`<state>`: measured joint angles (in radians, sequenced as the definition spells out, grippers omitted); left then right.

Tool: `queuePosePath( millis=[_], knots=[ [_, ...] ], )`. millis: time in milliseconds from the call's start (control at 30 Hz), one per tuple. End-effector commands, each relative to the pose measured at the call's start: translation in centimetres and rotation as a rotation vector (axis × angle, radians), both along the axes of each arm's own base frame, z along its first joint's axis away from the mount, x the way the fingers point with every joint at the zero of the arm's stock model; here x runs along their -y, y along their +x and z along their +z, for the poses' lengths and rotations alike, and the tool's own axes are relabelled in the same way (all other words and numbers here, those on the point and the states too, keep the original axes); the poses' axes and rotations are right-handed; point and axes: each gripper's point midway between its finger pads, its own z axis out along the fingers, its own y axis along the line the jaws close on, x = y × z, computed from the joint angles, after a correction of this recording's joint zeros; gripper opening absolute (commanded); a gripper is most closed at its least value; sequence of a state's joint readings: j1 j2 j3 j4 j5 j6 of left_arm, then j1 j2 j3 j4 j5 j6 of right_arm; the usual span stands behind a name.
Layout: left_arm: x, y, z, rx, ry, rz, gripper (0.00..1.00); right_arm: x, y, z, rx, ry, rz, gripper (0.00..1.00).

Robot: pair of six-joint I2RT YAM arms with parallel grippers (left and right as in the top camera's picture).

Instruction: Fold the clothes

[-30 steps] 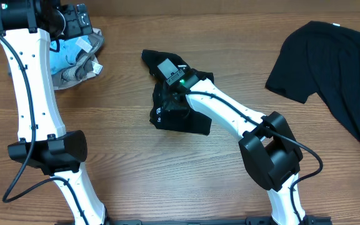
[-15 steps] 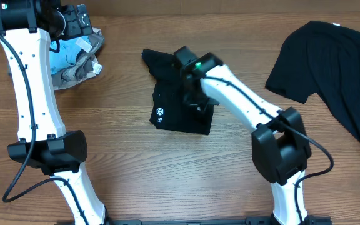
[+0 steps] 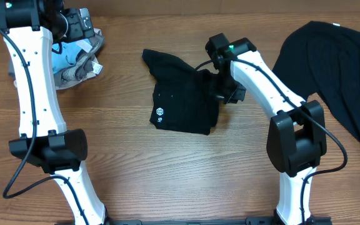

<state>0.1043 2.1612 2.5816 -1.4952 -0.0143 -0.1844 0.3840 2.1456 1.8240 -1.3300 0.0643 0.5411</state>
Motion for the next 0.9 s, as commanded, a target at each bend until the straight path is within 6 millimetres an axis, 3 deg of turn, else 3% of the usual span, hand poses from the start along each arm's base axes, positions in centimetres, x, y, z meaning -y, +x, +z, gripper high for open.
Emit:
queuePosePath(
  millis=[0,200,267,367,500,667,867],
  knots=[
    [0.8,0.4,-1.8,-0.041,-0.008,-0.029,1.0,-1.4,1.8,4.3,0.109,0.077,0.097,0.31],
    [0.8,0.5,-1.7,-0.034,-0.008,-0.03,1.0,-5.6,6.3,11.9,0.363,0.242,0.316,0.5],
    [0.8,0.6,-1.7,-0.034,-0.007,-0.031,1.0,-6.8,7.7,13.3,0.444,0.281,0.395,0.59],
    [0.9,0.6,-1.7,-0.032,-0.004,-0.045,1.0,-7.6,9.5,13.7,0.528,0.276,0.487,0.75],
    [0.9,0.6,-1.7,-0.032,-0.002,-0.049,1.0,-8.3,11.2,11.8,0.551,0.249,0.59,0.9],
    [0.9,0.5,-1.7,-0.035,-0.002,-0.049,1.0,-10.2,12.0,5.9,0.481,0.294,0.735,0.91],
    [0.9,0.5,-1.7,-0.035,-0.001,-0.051,1.0,-12.9,11.7,1.9,0.43,0.443,0.79,0.88]
  ],
)
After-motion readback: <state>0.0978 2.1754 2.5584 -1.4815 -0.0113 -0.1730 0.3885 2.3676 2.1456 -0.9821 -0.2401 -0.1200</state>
